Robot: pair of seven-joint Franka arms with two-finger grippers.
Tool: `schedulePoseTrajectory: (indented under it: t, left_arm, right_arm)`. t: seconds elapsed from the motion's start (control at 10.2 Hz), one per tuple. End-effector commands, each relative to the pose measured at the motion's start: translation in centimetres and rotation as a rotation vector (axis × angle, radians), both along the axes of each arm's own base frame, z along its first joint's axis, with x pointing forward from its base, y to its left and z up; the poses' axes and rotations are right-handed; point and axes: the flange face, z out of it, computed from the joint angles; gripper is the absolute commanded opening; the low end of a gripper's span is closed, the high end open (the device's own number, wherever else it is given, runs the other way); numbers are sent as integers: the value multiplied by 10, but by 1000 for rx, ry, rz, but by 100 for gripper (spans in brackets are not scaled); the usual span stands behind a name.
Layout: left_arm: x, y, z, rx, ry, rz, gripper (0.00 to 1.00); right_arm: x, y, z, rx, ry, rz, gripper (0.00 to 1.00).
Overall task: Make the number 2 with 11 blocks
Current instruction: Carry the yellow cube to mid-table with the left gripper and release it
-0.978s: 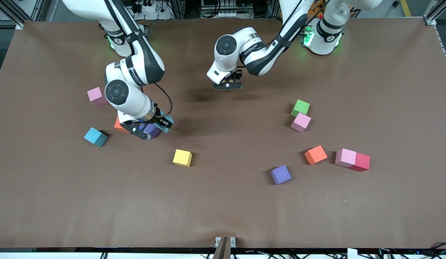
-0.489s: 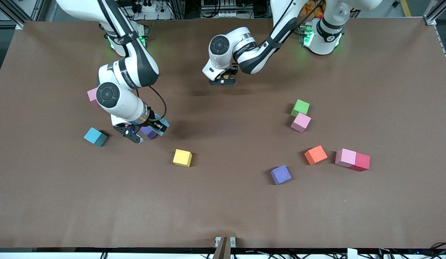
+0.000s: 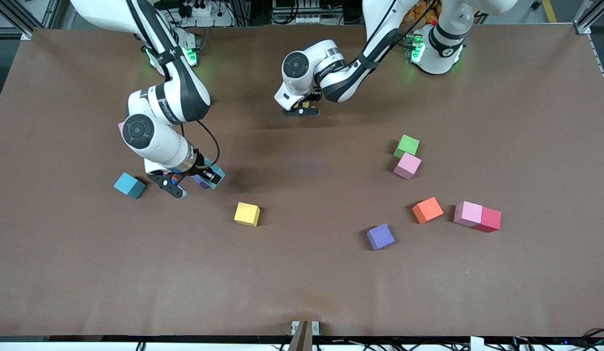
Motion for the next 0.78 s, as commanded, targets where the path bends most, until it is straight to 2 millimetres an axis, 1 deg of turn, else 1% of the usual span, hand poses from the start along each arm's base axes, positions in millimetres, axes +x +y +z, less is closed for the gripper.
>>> schedulePoseTrajectory:
  t: [0.0,0.1,0.2,0.39,0.49,0.59,0.68]
  left_arm:
    - [3,-7,-4,-12,1,22,62]
    - [3,-7,-1,-16,-6,15,100]
    - [7,-6,2,-17,-19,15,100]
    - [11,-8,20,-7,-52,84,100]
    - [13,-9,36,-13,-92,76,100]
    - [17,-8,55,-20,-113,74,100]
    - [20,-6,78,-24,-139,86,100]
  right_arm:
    - [6,-20,-1,4,20,-19,0]
    - [5,-19,-3,2,27,-22,0]
    - [2,-20,-3,0,47,-26,0]
    - [-6,-12,-5,-7,75,-38,0]
    - [-10,-1,-7,-11,76,-42,0]
    - [-21,16,-9,-22,94,-66,0]
    - [-36,22,-17,-36,119,-85,0]
